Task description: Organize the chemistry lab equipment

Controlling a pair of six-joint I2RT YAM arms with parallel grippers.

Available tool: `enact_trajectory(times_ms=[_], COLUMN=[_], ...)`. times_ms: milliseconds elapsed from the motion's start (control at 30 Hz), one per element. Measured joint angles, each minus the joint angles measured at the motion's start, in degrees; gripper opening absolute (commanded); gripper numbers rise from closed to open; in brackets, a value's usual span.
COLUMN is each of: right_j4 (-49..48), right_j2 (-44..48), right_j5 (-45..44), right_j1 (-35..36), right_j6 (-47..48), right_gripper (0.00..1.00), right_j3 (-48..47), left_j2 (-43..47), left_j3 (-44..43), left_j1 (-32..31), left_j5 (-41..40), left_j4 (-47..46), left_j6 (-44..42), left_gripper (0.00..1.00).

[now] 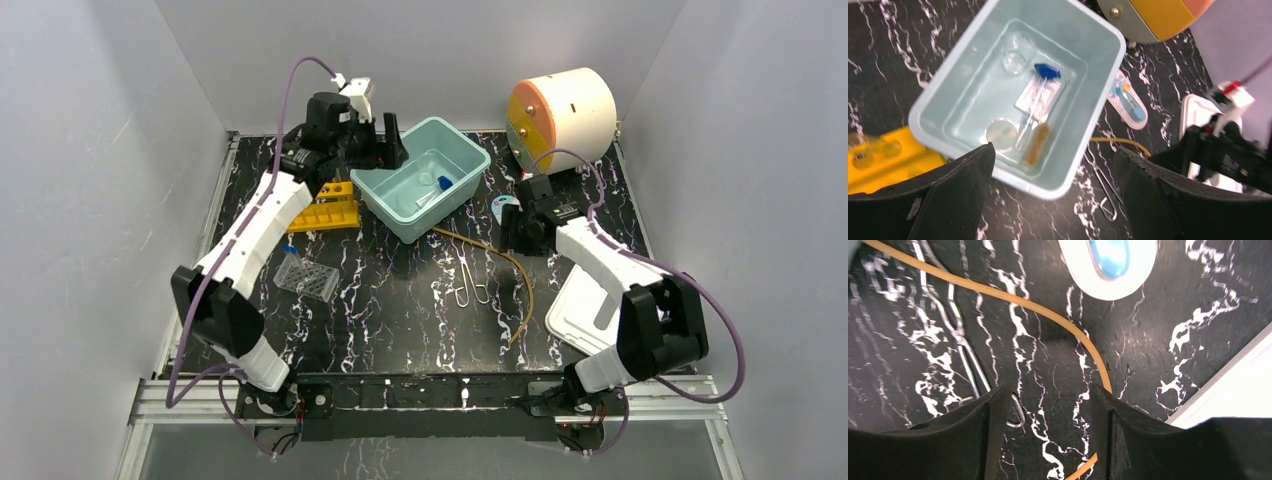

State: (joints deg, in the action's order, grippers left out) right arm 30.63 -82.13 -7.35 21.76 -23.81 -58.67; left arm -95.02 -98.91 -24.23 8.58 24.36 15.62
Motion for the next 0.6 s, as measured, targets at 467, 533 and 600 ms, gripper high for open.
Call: enact_trajectory(times_ms=[467,533,600], right_j4=[7.0,6.9,6.8], right_j2=[-12.3,-12.5,-13.1], right_j5=[-4.7,-5.5,-6.2], right_j1=[0.0,0.0,-0.1], right_j6=[-4.7,-4.4,-4.0], right_gripper=[0.55,0.55,0.55], right_j3=[0.0,0.0,0.0], left_j2=[17.9,18.1,18.1], left_j3=[13.9,14.3,14.9], left_j1=[-0.3,-0.3,-0.3], left_j5=[-10.1,-11.4,-12.5], left_j4=[-0.3,-0.1,0.0], left_j6=[8.5,8.9,9.2], left_gripper=[0.90,0.90,0.90])
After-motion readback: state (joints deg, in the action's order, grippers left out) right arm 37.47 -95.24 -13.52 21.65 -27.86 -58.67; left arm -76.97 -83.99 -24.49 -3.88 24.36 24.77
